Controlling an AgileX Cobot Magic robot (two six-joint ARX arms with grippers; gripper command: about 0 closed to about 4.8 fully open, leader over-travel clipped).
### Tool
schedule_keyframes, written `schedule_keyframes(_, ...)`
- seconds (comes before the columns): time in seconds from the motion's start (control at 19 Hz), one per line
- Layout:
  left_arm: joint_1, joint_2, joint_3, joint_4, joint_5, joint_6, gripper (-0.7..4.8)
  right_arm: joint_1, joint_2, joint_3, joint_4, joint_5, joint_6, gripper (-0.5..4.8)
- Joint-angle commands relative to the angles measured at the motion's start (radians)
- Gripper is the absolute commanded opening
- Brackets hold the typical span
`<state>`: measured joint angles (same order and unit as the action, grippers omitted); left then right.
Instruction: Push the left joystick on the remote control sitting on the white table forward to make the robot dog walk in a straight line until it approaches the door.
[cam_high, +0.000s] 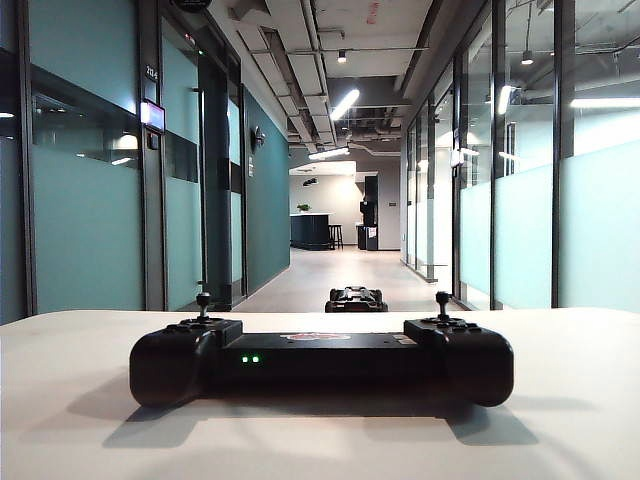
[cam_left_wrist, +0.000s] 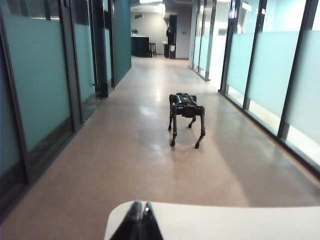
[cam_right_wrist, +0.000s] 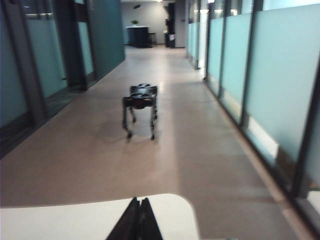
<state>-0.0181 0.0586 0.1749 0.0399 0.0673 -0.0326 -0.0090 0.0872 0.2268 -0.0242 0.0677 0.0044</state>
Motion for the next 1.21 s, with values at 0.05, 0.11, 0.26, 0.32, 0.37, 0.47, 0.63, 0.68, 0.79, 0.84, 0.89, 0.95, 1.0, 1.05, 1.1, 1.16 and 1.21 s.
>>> schedule_keyframes(0.05,-0.001,0.132,0.107,-0.025,0.048,-0.078,-0.05,0.003,0.132,0.119,-0.027,-0.101,0.071,-0.05)
schedule_keyframes(0.11,-0.007,0.181,0.143,-0.025,0.057,-0.097,-0.06,0.013,0.180,0.169,-0.060,-0.115,0.082,-0.05)
schedule_keyframes(0.26,-0.059,0.332,0.256,-0.028,0.081,-0.142,-0.05,0.077,0.338,0.333,-0.175,-0.118,0.083,-0.05)
schedule_keyframes(0.32,-0.086,0.374,0.285,-0.029,0.097,-0.145,-0.05,0.106,0.381,0.372,-0.202,-0.113,0.091,-0.05)
schedule_keyframes(0.37,-0.122,0.422,0.316,-0.033,0.106,-0.163,-0.05,0.146,0.423,0.411,-0.230,-0.103,0.118,-0.05)
schedule_keyframes(0.47,-0.193,0.493,0.364,-0.053,0.113,-0.189,-0.06,0.233,0.495,0.463,-0.280,-0.056,0.155,-0.05)
schedule_keyframes(0.63,-0.290,0.579,0.437,-0.132,0.119,-0.188,-0.05,0.381,0.596,0.535,-0.396,0.017,0.220,-0.05)
schedule_keyframes(0.68,-0.309,0.605,0.462,-0.164,0.125,-0.188,-0.06,0.420,0.628,0.558,-0.441,0.021,0.246,-0.06)
schedule_keyframes(0.79,-0.337,0.658,0.521,-0.241,0.143,-0.188,-0.05,0.497,0.705,0.612,-0.537,0.018,0.297,-0.05)
schedule_keyframes(0.84,-0.349,0.681,0.548,-0.272,0.148,-0.187,-0.05,0.527,0.739,0.634,-0.576,0.016,0.312,-0.05)
schedule_keyframes(0.89,-0.367,0.706,0.578,-0.309,0.147,-0.187,-0.06,0.561,0.787,0.661,-0.621,0.005,0.326,-0.05)
schedule_keyframes(0.95,-0.379,0.721,0.598,-0.332,0.146,-0.185,-0.06,0.579,0.817,0.677,-0.641,-0.010,0.338,-0.05)
schedule_keyframes(1.0,-0.388,0.740,0.619,-0.354,0.147,-0.186,-0.05,0.599,0.857,0.695,-0.664,-0.035,0.346,-0.05)
schedule_keyframes(1.05,-0.393,0.744,0.628,-0.364,0.149,-0.187,-0.06,0.606,0.881,0.700,-0.669,-0.059,0.351,-0.05)
schedule_keyframes(1.1,-0.404,0.755,0.637,-0.368,0.150,-0.185,-0.05,0.612,0.913,0.700,-0.670,-0.103,0.385,-0.05)
schedule_keyframes(1.16,-0.404,0.755,0.639,-0.367,0.151,-0.185,-0.05,0.611,0.933,0.700,-0.674,-0.129,0.400,0.04)
schedule_keyframes(1.21,-0.404,0.755,0.639,-0.364,0.150,-0.185,-0.05,0.611,0.962,0.700,-0.685,-0.153,0.415,0.83)
